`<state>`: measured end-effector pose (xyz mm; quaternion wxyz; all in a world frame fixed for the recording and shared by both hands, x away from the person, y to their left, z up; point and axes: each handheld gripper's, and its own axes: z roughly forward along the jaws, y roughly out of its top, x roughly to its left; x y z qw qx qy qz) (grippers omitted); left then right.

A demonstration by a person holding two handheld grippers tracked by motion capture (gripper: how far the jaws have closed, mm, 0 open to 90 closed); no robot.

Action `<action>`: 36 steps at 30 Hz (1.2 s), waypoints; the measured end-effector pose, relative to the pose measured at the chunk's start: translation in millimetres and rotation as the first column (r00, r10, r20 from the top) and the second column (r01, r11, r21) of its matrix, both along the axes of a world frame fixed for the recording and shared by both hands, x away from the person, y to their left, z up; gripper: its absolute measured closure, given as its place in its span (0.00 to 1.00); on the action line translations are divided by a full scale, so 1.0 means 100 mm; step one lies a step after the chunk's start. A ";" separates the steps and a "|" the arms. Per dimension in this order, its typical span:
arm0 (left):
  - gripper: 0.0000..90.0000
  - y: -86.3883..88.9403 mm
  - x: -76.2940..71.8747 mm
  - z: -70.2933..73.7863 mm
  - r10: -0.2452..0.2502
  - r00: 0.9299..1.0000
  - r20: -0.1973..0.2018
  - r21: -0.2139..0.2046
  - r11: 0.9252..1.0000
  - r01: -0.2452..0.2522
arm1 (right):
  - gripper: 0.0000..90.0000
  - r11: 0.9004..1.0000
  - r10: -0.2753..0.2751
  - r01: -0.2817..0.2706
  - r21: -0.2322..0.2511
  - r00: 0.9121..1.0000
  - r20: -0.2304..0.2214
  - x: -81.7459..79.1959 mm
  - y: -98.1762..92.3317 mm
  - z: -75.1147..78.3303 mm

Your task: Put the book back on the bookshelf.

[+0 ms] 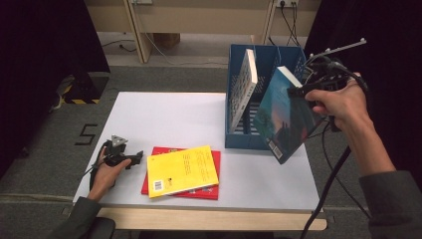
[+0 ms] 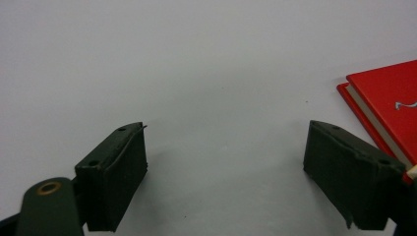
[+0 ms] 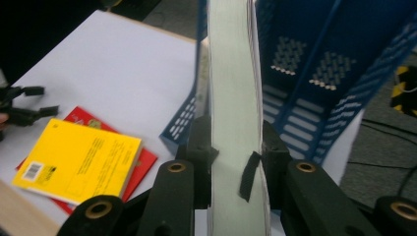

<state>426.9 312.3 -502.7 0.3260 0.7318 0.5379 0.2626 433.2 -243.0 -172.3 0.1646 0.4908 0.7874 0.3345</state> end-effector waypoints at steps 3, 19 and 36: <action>0.18 0.03 0.02 -0.01 0.000 1.000 -0.018 -0.033 0.999 -0.001 | 0.82 0.999 -0.036 0.036 -0.017 0.999 0.020 0.09 -0.04 0.07; 0.17 0.03 0.02 -0.01 -0.001 1.000 -0.019 -0.036 0.999 0.000 | 0.82 0.990 -0.141 0.141 0.014 0.989 0.047 0.84 0.10 0.04; 0.17 0.02 0.01 -0.01 -0.004 1.000 -0.015 -0.029 1.000 0.004 | 0.82 0.970 -0.242 0.240 0.043 0.969 0.055 1.42 0.31 -0.14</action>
